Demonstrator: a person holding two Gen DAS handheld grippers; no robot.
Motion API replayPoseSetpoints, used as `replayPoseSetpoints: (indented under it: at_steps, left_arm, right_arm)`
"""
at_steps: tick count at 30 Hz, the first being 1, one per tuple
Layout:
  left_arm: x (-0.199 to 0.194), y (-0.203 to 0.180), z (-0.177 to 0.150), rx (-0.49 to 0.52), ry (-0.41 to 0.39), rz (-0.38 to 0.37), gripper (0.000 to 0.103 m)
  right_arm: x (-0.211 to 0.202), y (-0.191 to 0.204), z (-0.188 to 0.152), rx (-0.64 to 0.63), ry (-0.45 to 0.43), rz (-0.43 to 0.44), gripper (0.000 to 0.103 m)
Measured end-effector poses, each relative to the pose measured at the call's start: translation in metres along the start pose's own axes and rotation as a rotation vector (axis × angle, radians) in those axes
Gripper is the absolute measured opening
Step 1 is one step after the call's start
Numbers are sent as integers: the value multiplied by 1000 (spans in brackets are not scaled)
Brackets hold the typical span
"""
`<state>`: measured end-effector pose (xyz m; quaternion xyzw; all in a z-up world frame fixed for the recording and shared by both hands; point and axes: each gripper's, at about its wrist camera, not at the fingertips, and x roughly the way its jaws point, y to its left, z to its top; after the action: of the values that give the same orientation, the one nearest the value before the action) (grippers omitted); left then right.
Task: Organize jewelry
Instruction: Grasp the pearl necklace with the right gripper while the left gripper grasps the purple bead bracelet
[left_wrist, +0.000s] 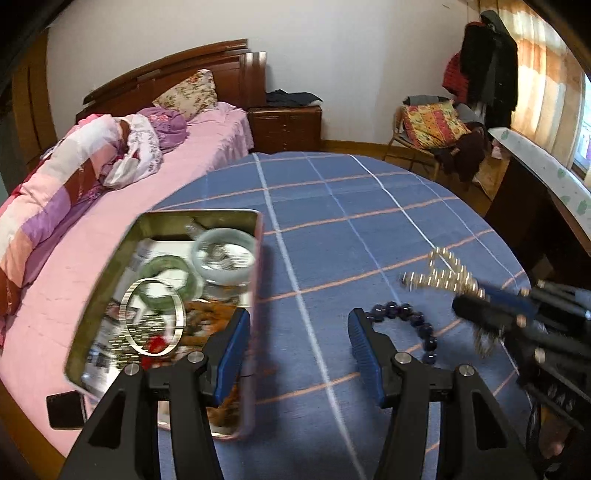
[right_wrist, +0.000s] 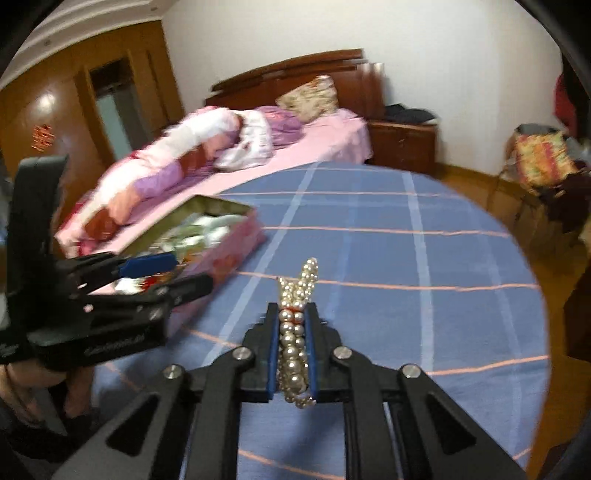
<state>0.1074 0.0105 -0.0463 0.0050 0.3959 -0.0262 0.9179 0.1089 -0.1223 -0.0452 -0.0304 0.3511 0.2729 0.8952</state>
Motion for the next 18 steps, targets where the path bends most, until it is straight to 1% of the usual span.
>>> replayPoseSetpoints:
  at_steps: [3, 5, 9, 11, 12, 13, 14, 15, 16, 18]
  left_arm:
    - [13, -20, -1, 49, 25, -19, 56]
    - [25, -30, -3, 72, 49, -19, 56]
    - [45, -36, -6, 83, 101, -20, 56]
    - [52, -37, -9, 86, 118, -16, 53]
    - [55, -38, -10, 90, 134, -28, 47]
    - [55, -38, -10, 85, 133, -51, 41]
    - [55, -38, -9, 86, 136, -59, 37]
    - [54, -38, -8, 93, 132, -59, 20]
    - [53, -39, -8, 101, 133, -72, 14]
    - [51, -40, -10, 100, 128, -77, 14]
  right_arm:
    - [4, -14, -1, 12, 3, -60, 15]
    - [6, -21, -3, 29, 10, -67, 15]
    - [9, -30, -8, 44, 20, -68, 15]
    - [9, -31, -9, 47, 21, -63, 15]
    - [9, -33, -10, 49, 21, -59, 15]
    - [9, -33, -9, 49, 22, -57, 15]
    - [9, -33, -9, 50, 21, -56, 15]
    - [8, -33, -10, 52, 21, -53, 15]
    - [8, -34, -10, 53, 20, -51, 15]
    - [7, -34, -8, 53, 14, -52, 15]
